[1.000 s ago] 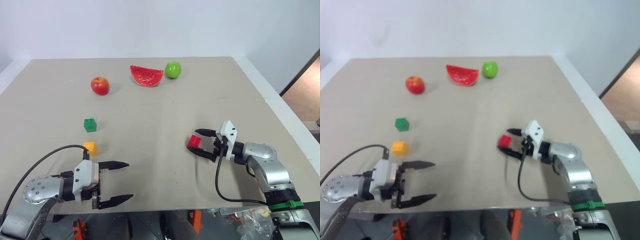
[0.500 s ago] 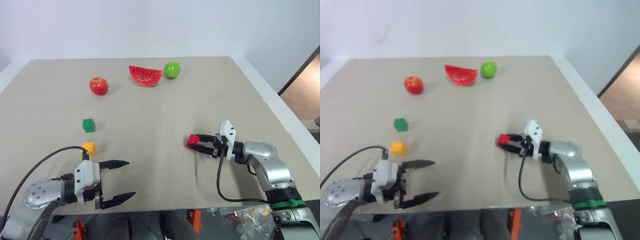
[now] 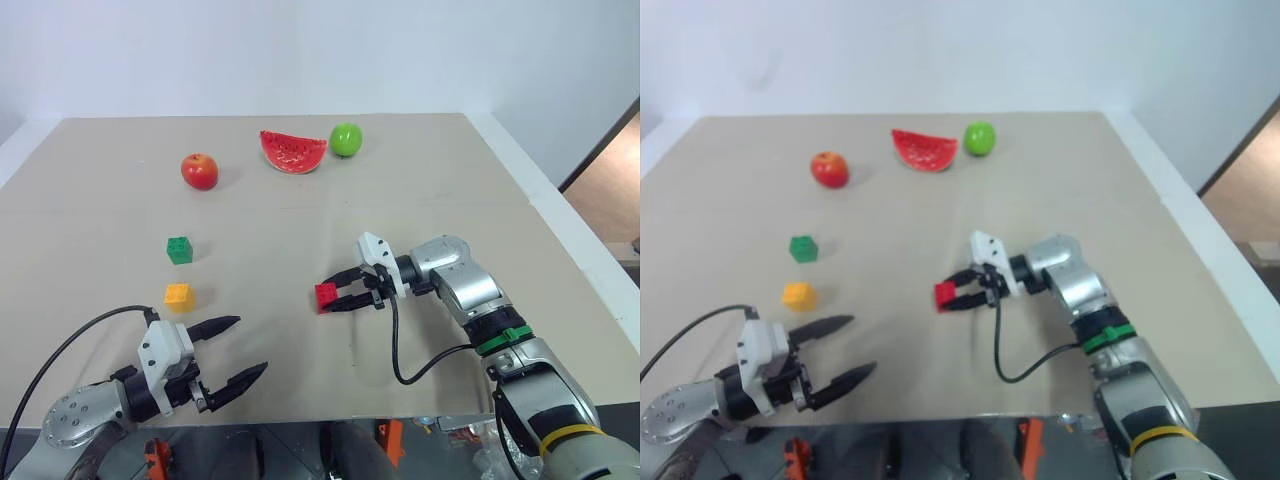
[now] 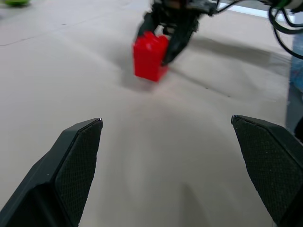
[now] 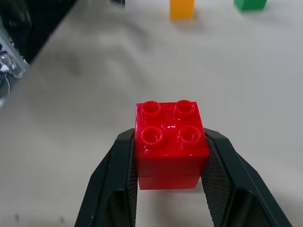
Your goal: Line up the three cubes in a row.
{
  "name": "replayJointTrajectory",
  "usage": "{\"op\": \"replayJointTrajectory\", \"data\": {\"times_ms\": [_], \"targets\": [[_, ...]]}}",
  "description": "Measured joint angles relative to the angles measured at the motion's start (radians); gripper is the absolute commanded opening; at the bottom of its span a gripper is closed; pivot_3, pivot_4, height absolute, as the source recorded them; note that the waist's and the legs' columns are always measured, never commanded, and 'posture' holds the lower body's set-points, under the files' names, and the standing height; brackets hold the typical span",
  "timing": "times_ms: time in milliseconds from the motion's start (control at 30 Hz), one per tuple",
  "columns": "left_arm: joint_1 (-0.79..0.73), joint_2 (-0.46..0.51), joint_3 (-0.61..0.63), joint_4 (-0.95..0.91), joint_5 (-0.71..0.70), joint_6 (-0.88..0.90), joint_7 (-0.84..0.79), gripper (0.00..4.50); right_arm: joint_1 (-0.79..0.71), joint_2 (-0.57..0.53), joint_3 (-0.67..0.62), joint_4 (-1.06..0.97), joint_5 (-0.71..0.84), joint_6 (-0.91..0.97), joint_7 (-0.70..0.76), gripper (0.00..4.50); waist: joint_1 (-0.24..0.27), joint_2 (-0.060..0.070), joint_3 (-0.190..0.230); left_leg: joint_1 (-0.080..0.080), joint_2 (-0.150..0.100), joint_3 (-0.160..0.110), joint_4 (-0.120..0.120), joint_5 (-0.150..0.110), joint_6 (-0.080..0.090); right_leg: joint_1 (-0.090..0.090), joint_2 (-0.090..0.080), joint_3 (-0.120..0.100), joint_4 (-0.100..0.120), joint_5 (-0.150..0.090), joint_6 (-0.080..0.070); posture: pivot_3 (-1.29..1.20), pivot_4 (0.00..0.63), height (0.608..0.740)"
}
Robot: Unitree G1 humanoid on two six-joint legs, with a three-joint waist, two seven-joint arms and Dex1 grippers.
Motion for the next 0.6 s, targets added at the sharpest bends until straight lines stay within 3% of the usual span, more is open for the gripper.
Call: {"op": "replayJointTrajectory", "data": {"times_ms": [233, 300, 500, 600], "targets": [[-0.016, 0.001, -0.003, 0.0, 0.002, 0.0, 0.0, 4.5, -0.02, 0.021, 0.0, 0.077, -0.021, -0.06, 0.023, 1.28, 0.0, 0.0, 0.0, 0.001, 0.001, 0.0, 0.0, 0.0, 0.0, 0.0, 0.002, 0.0, 0.001, 0.0, -0.001, 0.0, 0.15, 0.74], [-0.019, 0.0, -0.004, 0.0, 0.003, 0.0, 0.0, 4.5, -0.024, 0.022, 0.0, 0.088, -0.029, -0.078, 0.028, 2.32, 0.0, 0.0, 0.0, 0.001, 0.001, 0.0, 0.0, 0.0, 0.0, 0.0, 0.002, 0.0, 0.001, 0.0, -0.001, 0.0, 0.15, 0.74], [-0.022, 0.0, -0.011, 0.0, 0.003, 0.0, 0.001, 4.5, -0.028, 0.024, -0.003, 0.107, -0.04, -0.083, 0.039, 4.31, 0.0, 0.0, 0.0, 0.001, 0.001, 0.0, 0.0, 0.0, 0.0, -0.001, 0.002, 0.001, 0.001, 0.0, -0.001, 0.0, 0.15, 0.74], [-0.019, 0.0, -0.011, 0.0, 0.004, 0.0, 0.003, 4.5, -0.025, 0.017, -0.014, 0.054, -0.016, -0.025, 0.043, 4.45, 0.0, 0.0, 0.0, 0.0, 0.001, 0.0, 0.0, 0.0, 0.0, -0.001, 0.002, 0.001, 0.001, 0.0, -0.001, 0.0, 0.15, 0.74]]}}
